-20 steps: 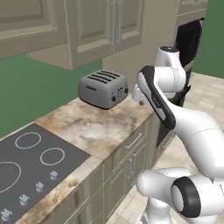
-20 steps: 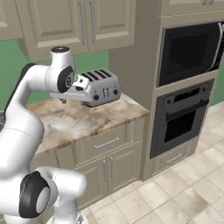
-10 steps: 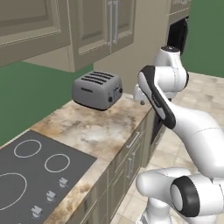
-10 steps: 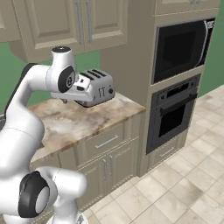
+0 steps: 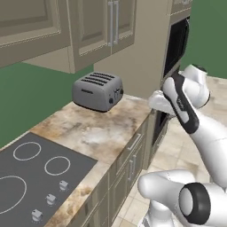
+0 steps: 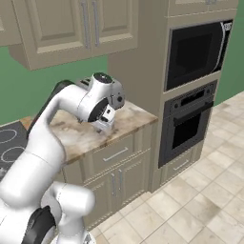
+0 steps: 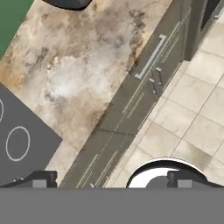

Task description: Take a straw from the drawer in front and place it inside the glass cup on the dining counter.

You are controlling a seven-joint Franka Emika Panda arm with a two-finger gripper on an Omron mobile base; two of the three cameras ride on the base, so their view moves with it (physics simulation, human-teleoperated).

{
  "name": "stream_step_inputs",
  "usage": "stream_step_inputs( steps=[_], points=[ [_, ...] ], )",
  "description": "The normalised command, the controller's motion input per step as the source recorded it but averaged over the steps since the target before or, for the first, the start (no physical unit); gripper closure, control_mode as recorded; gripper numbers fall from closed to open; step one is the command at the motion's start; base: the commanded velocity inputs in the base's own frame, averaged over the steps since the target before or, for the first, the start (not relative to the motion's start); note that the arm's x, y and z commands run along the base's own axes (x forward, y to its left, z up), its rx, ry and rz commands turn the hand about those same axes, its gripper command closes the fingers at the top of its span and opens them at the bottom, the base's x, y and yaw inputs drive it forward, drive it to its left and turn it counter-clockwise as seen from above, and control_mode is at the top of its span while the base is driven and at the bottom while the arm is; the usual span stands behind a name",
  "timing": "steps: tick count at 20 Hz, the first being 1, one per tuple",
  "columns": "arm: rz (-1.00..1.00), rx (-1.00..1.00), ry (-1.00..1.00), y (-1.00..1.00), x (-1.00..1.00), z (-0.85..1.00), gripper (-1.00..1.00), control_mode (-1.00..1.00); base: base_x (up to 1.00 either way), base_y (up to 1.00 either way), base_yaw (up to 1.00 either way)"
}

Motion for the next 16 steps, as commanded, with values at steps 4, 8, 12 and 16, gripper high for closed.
stream_step_inputs(
  steps=[4, 8, 12, 16],
  points=[
    [-0.03, 0.56, 0.0, -0.94, -0.3, -0.87, -1.0, -1.0, 0.0, 0.0, 0.0],
    [-0.01, 0.49, 0.0, -0.73, -0.05, -0.79, -1.0, -1.0, 0.0, 0.0, 0.0],
    [-0.04, 0.43, 0.0, -0.51, 0.01, -0.77, -1.0, -1.0, 0.0, 0.0, 0.0],
    [-0.05, 0.33, 0.01, -0.26, 0.21, -0.79, -1.0, -1.0, 0.0, 0.0, 0.0]
  ],
)
